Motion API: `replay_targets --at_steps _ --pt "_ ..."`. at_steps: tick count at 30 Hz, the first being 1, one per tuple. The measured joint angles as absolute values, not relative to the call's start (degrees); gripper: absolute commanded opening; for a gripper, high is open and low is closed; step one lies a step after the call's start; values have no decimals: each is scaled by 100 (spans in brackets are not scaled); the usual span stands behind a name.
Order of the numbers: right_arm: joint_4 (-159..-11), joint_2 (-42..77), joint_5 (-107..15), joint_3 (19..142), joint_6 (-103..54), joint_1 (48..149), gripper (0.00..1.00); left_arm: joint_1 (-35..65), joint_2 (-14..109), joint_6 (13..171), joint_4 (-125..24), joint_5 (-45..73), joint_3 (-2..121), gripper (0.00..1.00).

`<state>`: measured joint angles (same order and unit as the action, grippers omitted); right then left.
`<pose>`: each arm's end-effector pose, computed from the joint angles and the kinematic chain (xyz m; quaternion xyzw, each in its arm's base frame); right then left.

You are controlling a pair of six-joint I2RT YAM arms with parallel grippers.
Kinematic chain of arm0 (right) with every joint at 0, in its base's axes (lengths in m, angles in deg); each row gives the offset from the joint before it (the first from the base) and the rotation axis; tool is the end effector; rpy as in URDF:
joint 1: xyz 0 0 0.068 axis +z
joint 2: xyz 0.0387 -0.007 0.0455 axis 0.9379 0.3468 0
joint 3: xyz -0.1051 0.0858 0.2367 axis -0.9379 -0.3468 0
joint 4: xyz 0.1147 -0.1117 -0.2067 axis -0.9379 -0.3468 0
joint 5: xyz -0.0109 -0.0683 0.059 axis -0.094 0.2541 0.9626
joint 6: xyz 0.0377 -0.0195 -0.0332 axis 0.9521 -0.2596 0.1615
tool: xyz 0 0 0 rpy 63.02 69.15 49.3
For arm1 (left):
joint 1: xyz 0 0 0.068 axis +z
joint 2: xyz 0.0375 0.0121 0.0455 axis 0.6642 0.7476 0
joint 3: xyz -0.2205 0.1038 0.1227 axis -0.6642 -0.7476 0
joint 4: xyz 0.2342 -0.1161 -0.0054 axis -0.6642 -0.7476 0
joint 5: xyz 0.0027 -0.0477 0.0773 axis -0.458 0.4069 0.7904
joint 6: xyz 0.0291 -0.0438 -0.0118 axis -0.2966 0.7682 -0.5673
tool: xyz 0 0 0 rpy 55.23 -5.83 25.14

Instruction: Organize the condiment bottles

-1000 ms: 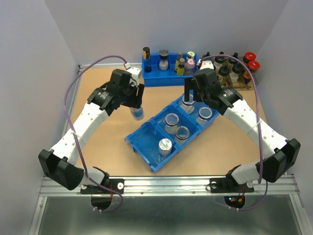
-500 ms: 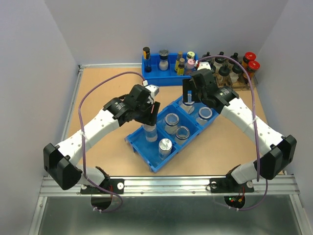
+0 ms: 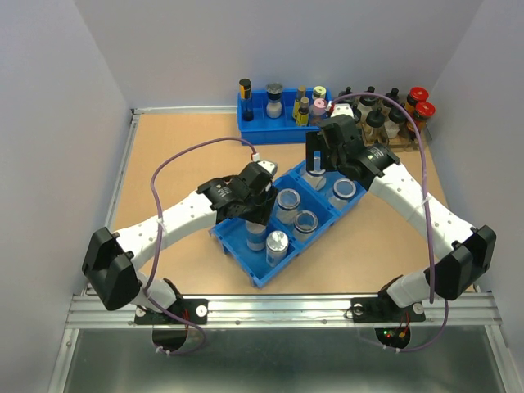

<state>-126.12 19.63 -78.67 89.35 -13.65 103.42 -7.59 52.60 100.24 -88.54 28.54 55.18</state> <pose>0.2696 0.1616 0.3704 -0.0321 0.8909 -0.0019 0.4530 0.1993 -0.2250 0.2982 0.2203 0.9065 -0.1581 0.3236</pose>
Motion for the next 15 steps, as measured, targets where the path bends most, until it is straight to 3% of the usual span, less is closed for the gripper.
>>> replay_targets --at_steps 7,8,11,13,14,15 --pt "-12612 1963 -7865 8932 -1346 10342 100 -980 5218 10298 -8497 3259 5290 1" --pt "-12612 1963 -7865 8932 -1346 10342 100 -1017 5205 10328 -8458 3294 5268 16" --pt "-12612 1963 -7845 8932 -1348 10342 100 -1133 5144 10453 -8338 3342 5168 40" --pt "-12612 1963 -7837 8932 -1348 10342 100 -1212 5074 10556 -8261 3353 5083 59" --pt "-12612 1963 -7826 8932 -1346 10342 100 -1240 5037 10590 -8233 3377 5039 74" --pt "-12612 1963 -7821 8932 -1348 10342 100 -1269 4991 10641 -8202 3379 4997 80"
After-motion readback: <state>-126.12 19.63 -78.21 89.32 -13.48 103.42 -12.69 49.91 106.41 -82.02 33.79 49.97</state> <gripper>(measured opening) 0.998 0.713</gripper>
